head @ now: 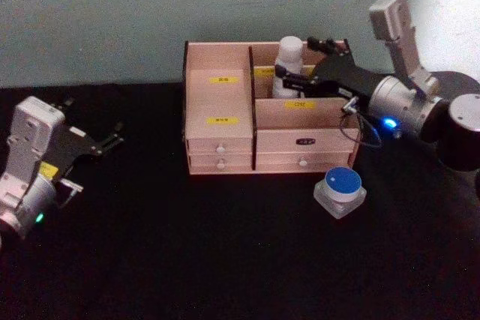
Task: Pick up the facial cleanser and watermelon frost from the table and place them into the tiered storage box.
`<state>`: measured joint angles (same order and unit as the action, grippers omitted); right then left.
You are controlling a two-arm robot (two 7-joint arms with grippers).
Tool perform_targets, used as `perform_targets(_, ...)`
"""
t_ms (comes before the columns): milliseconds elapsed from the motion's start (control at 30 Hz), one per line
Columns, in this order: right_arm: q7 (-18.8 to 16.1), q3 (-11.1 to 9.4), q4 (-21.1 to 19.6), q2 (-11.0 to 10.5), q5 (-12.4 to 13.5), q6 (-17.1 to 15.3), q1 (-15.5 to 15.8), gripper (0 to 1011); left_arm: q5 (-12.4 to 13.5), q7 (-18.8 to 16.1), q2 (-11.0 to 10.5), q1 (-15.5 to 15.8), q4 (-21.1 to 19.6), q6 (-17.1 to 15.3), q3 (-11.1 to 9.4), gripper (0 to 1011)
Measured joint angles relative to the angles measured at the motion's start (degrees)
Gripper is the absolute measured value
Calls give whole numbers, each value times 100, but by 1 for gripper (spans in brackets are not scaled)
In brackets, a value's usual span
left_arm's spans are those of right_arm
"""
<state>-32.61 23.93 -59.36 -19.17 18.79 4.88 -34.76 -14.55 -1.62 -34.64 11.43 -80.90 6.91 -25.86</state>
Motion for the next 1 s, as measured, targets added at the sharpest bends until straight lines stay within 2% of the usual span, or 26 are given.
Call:
perform_targets(67,25,-45,-203,-73,10,-20,100,1000,0,0,0,0,0,0,0,1001)
perform_targets(300,65,-319,-1362,-546,273,-288,769,1000,0,0,0,0,0,0,0,1001)
perform_targets(467,105,-508,-2214,-979,522,-662,1368,1000,0,0,0,0,0,0,0,1001)
perform_targets(533,201,-642,-2755,-1295,673,-947,1816,1000,0,0,0,0,0,0,0,1001)
perform_targets(633,275,-738,-3118,-1525,795,-1171,2158,1000,0,0,0,0,0,0,0,1001)
perform_targets(667,331,-800,-3324,-1663,869,-1304,2367,1000,0,0,0,0,0,0,0,1001)
perform_targets(700,331,-800,-3324,-1663,869,-1304,2367,1000,0,0,0,0,0,0,0,1001)
perform_targets(733,371,-855,-3506,-1799,933,-1421,2568,1000,0,0,0,0,1,0,0,1001)
perform_targets(867,460,-915,-3844,-2120,1074,-1743,2998,1000,0,0,0,0,1,0,0,1001)
perform_targets(1000,538,-880,-3937,-2254,1133,-1973,3159,1000,0,0,0,0,0,0,0,1001)
